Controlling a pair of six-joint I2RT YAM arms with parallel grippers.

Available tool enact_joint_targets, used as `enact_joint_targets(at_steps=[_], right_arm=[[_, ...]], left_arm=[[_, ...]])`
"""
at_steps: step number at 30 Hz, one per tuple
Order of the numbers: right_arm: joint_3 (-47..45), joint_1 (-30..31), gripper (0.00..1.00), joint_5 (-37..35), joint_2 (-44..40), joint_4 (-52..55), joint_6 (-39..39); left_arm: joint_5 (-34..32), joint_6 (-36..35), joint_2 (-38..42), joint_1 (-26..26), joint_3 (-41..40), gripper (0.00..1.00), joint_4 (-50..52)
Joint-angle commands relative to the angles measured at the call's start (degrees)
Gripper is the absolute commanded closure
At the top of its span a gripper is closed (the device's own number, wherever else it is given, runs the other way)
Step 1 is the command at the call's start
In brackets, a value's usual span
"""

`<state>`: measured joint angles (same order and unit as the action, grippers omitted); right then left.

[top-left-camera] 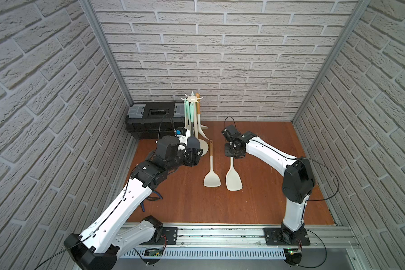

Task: Take the spatula off the kitchen utensil rack
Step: Place the spatula at the center of the board.

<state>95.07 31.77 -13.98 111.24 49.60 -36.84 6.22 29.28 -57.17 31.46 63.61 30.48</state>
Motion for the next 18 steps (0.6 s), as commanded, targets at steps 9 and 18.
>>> enact_joint_targets(at_steps=[9, 18], right_arm=[[2.5, 0.1, 0.97, 0.6, 6.4, -2.6, -4.0], [5.9, -0.4, 0.97, 1.7, 11.5, -3.7, -5.2]], left_arm=[[0.8, -2.2, 4.3, -5.2, -3.4, 0.31, 1.3], [3.3, -2.7, 5.0, -8.2, -4.8, 0.31, 1.3]])
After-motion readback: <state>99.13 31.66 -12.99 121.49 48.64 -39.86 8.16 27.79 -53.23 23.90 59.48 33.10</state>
